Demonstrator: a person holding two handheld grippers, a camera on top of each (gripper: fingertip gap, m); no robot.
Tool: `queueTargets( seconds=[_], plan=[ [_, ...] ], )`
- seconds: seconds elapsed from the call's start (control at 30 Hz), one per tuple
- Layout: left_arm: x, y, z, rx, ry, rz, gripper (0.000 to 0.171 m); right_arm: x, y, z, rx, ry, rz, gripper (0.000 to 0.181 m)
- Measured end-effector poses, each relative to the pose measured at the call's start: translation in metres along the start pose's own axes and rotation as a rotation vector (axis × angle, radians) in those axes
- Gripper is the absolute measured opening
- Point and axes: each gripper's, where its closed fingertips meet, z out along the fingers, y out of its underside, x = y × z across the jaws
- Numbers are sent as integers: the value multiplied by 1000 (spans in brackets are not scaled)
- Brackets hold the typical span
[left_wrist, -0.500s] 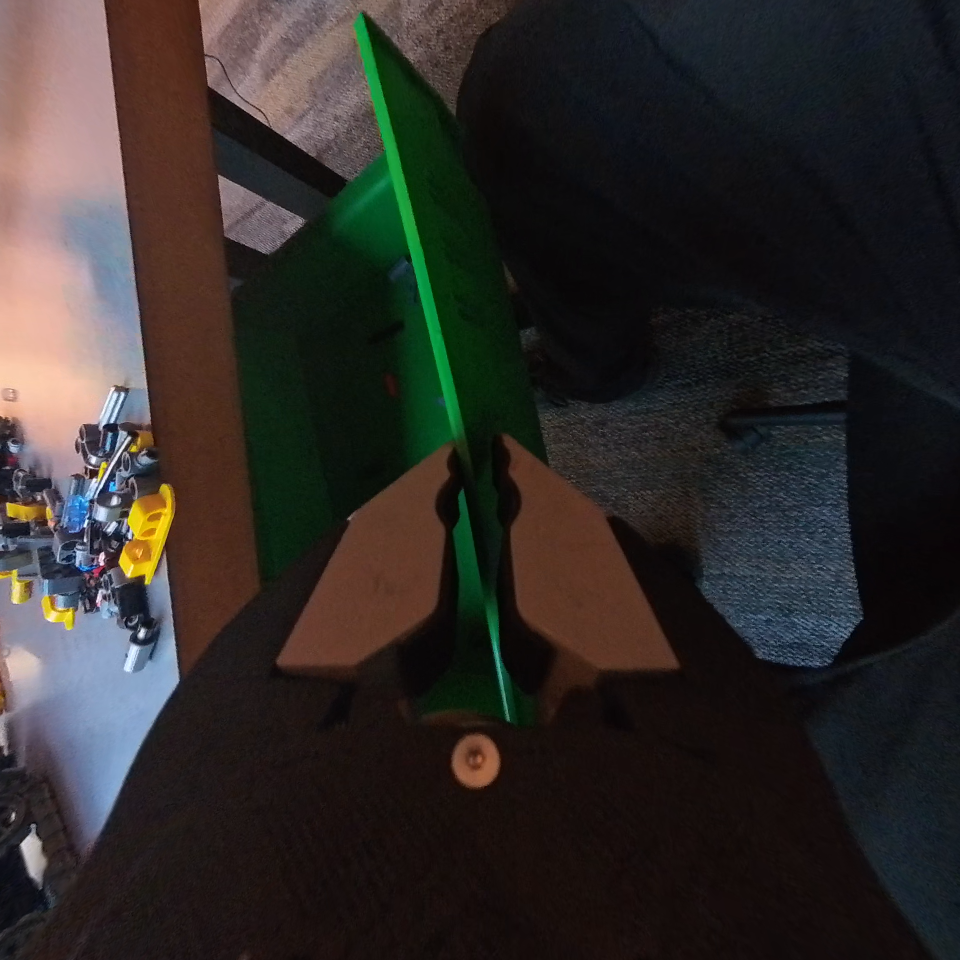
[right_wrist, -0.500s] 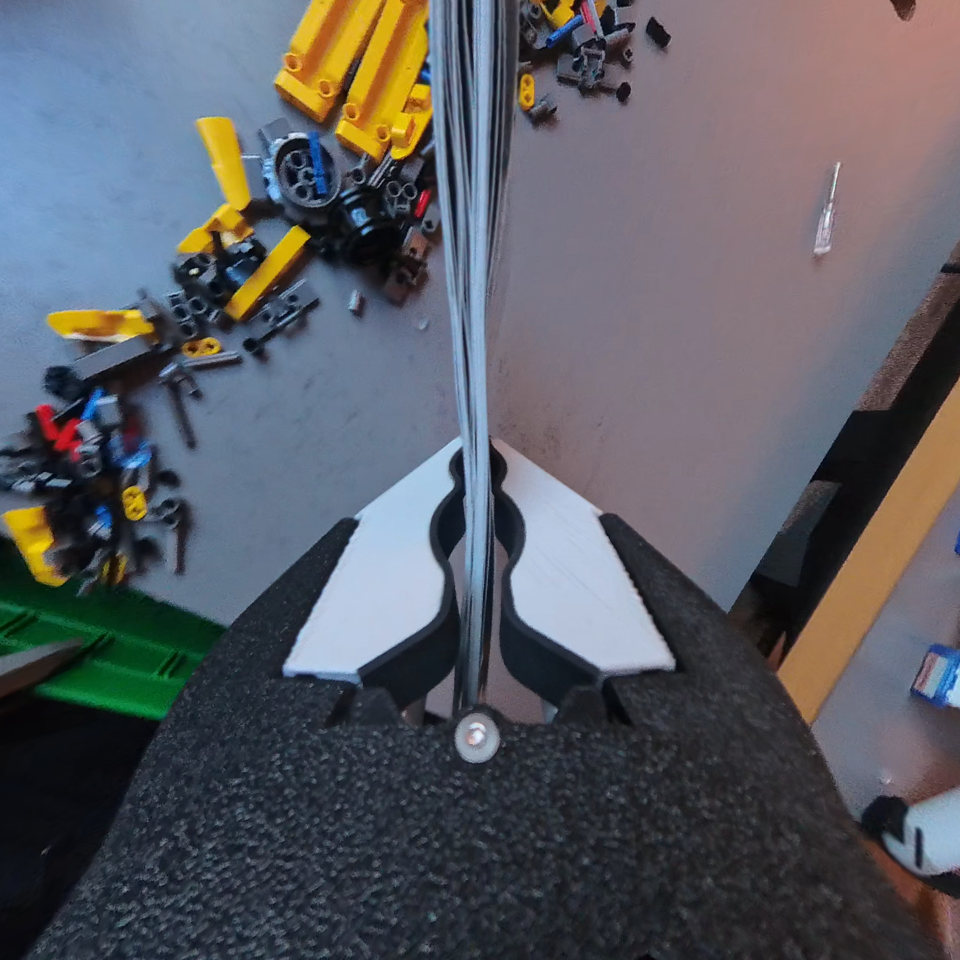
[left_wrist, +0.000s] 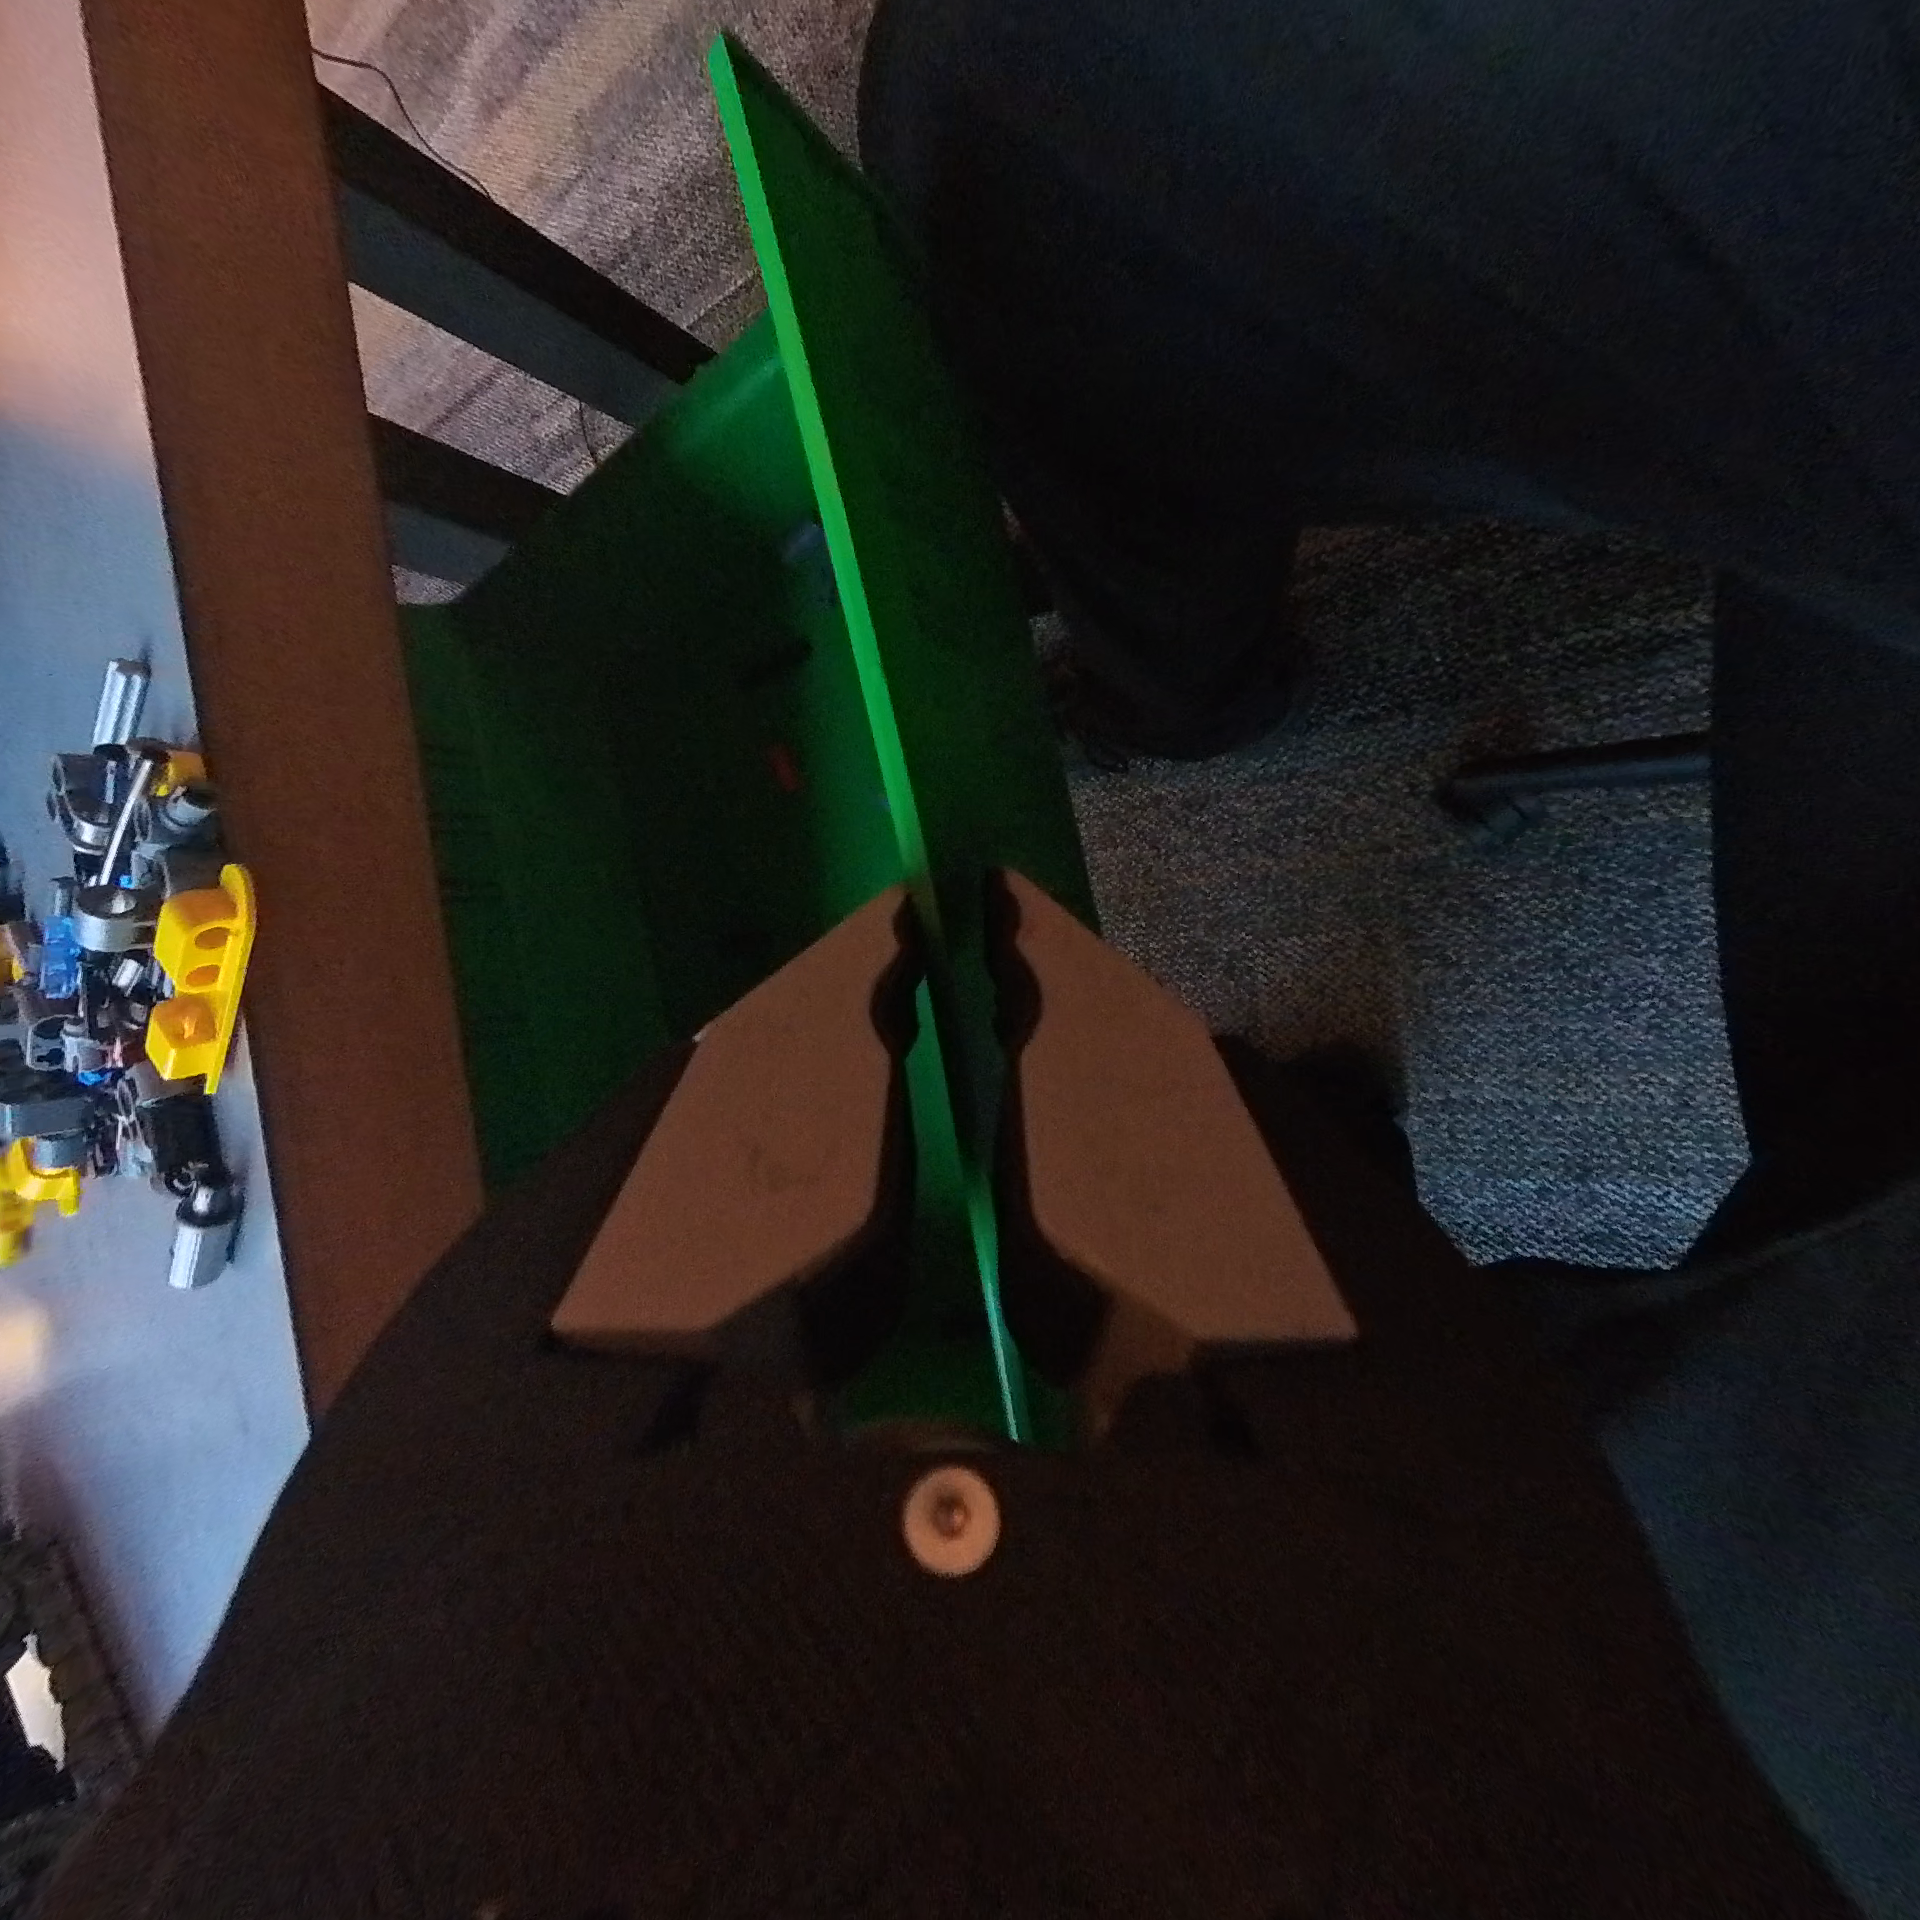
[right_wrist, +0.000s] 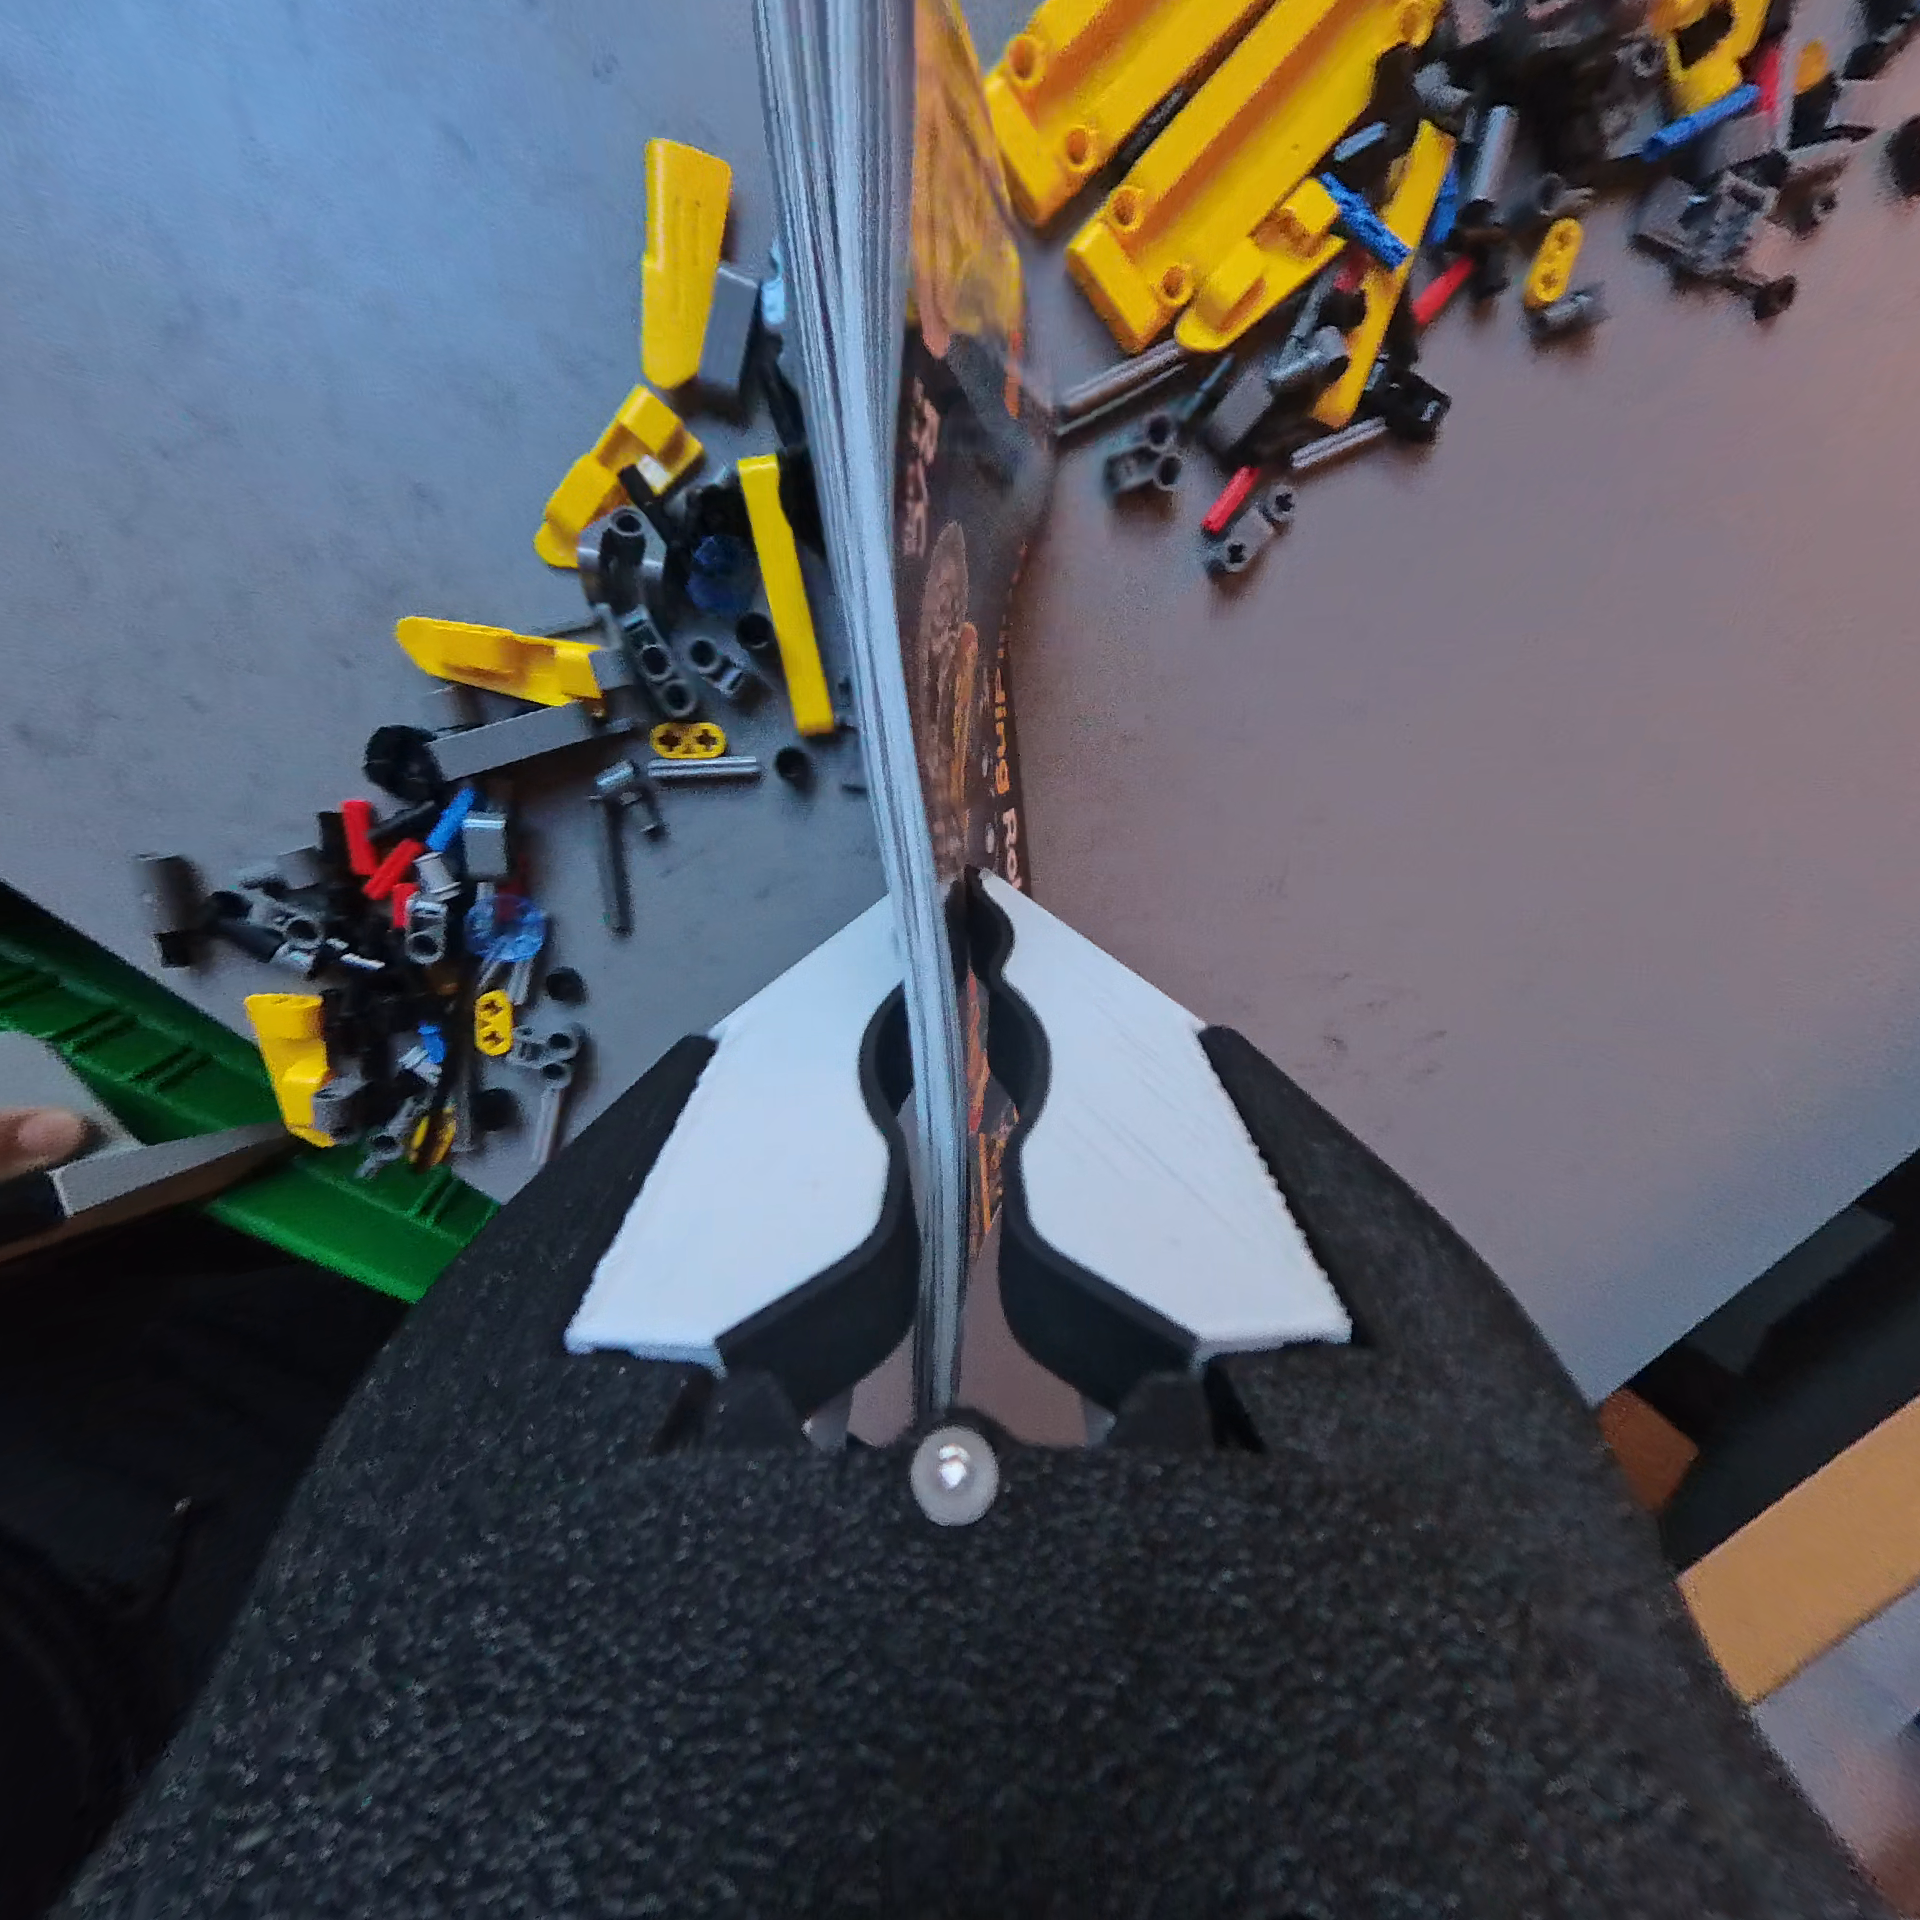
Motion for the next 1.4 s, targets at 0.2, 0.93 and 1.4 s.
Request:
queueTargets(
  seconds=[0.2,0.93,1.4],
  plan=[
    [-5,0,-8,11,-16,-9,9,-20,2,-4,-8,-28,-6,0],
    [-22,9,-20,-13,-37,-67,9,-80,28,-21,-22,-119,47,0],
    [-20,18,-28,-40,-38,-60,10,-111,31,-30,-13,-177,137,0]
  ],
)
